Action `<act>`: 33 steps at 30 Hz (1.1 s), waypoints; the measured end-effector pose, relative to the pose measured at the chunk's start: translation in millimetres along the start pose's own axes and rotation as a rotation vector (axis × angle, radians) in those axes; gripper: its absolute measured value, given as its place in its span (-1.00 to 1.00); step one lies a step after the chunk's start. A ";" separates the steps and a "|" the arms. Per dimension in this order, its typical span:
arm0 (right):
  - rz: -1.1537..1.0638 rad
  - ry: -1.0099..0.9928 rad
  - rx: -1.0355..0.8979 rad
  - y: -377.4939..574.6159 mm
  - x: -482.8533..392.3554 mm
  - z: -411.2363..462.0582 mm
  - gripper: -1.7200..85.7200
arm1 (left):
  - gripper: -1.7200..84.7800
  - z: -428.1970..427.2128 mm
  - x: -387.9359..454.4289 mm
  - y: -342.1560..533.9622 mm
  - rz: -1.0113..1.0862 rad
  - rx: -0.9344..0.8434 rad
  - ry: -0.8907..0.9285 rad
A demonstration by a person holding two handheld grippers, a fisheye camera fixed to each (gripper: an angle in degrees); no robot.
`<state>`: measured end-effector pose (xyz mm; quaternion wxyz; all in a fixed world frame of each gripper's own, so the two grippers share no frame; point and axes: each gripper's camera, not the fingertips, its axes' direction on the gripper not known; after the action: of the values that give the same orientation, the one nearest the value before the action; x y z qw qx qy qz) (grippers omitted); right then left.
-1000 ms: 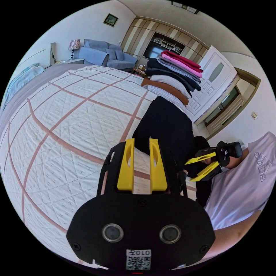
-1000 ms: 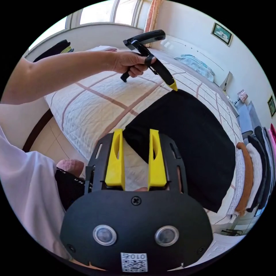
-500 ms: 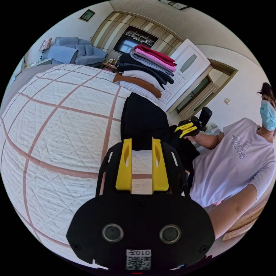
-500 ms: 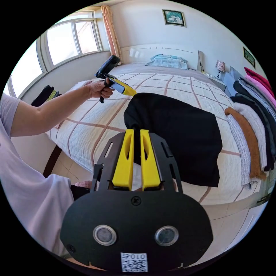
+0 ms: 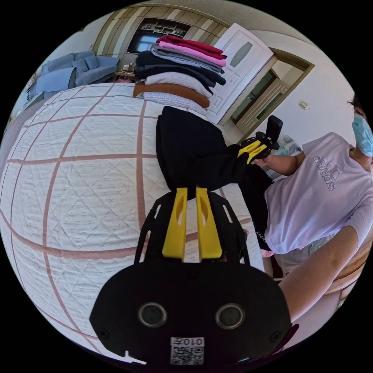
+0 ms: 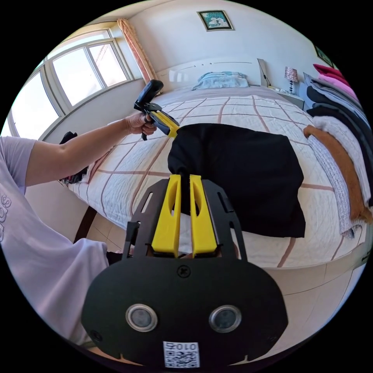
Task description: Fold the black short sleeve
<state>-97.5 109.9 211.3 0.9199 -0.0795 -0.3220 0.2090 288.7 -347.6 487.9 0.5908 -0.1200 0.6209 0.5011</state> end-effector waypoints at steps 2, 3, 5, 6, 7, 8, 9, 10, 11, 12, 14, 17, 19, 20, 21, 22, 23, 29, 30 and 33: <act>-0.033 -0.038 0.003 -4.1 -12.1 -1.0 -0.84 | -0.91 -15.6 3.8 -4.9 0.016 0.015 -0.006; -0.047 -0.048 0.006 -6.1 -17.8 -0.6 -0.84 | -0.92 -25.8 7.3 -10.2 0.028 0.022 -0.023; -0.108 -0.064 -0.008 -18.0 -46.5 9.8 -0.84 | -0.93 -32.9 13.3 -22.3 0.049 -0.018 -0.053; -0.120 -0.051 -0.020 -21.2 -53.7 15.0 -0.84 | -0.94 -31.7 16.0 -31.7 0.051 -0.078 -0.075; -0.142 -0.010 -0.047 -26.4 -66.6 27.7 -0.84 | -0.94 -26.7 17.3 -40.2 0.044 -0.157 -0.097; -0.164 0.019 -0.072 -29.9 -76.2 40.9 -0.84 | -0.94 -23.1 17.5 -43.5 0.038 -0.201 -0.105; -0.172 0.027 -0.084 -31.1 -79.5 47.3 -0.84 | -0.94 -13.9 16.8 -47.6 0.018 -0.288 -0.115; -0.187 0.036 -0.111 -32.1 -83.6 59.5 -0.84 | -0.95 -3.4 15.5 -48.6 -0.006 -0.355 -0.119; -0.207 0.053 -0.140 -30.9 -84.7 71.1 -0.84 | -0.95 1.6 15.0 -48.0 -0.019 -0.374 -0.118; -0.214 0.061 -0.155 -29.4 -83.8 76.8 -0.84 | -0.95 10.0 14.0 -44.9 -0.050 -0.380 -0.108; -0.194 0.034 -0.148 -17.6 -69.5 87.5 -0.84 | -0.95 18.1 13.3 -36.3 -0.111 -0.333 -0.087; -0.131 -0.055 -0.124 -9.5 -47.1 81.1 -0.84 | -0.95 19.0 20.6 -18.2 -0.193 -0.190 -0.059; -0.160 -0.049 -0.122 -4.4 -44.2 75.0 -0.85 | -0.95 12.4 34.6 -7.0 -0.264 -0.109 -0.114; -0.186 -0.042 -0.120 -0.2 -42.9 66.8 -0.85 | -0.96 9.8 38.8 -4.1 -0.298 -0.100 -0.152; -0.193 -0.040 -0.119 2.1 -41.1 61.3 -0.86 | -0.96 2.6 51.4 1.1 -0.366 -0.088 -0.254; -0.188 -0.042 -0.106 7.8 -33.5 47.3 -0.87 | -0.96 -4.4 73.6 3.4 -0.383 -0.065 -0.328; -0.157 -0.041 -0.074 15.4 -20.6 29.9 -0.88 | -0.96 -7.3 88.2 2.8 -0.375 -0.045 -0.359; 0.149 0.195 0.062 69.5 79.6 -53.0 -0.85 | -0.96 41.6 262.8 -37.7 -0.081 -0.053 -0.612; 0.168 0.202 0.072 73.5 89.0 -57.9 -0.84 | -0.96 62.7 287.6 -44.4 -0.028 -0.057 -0.607; 0.223 0.201 0.076 82.7 127.3 -71.6 -0.83 | -0.96 120.4 313.7 -52.6 -0.015 -0.145 -0.559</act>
<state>9.5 239.0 203.4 0.9210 -0.1006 -0.2092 0.3127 315.8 -141.3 218.8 0.7325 -0.0239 0.3958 0.5534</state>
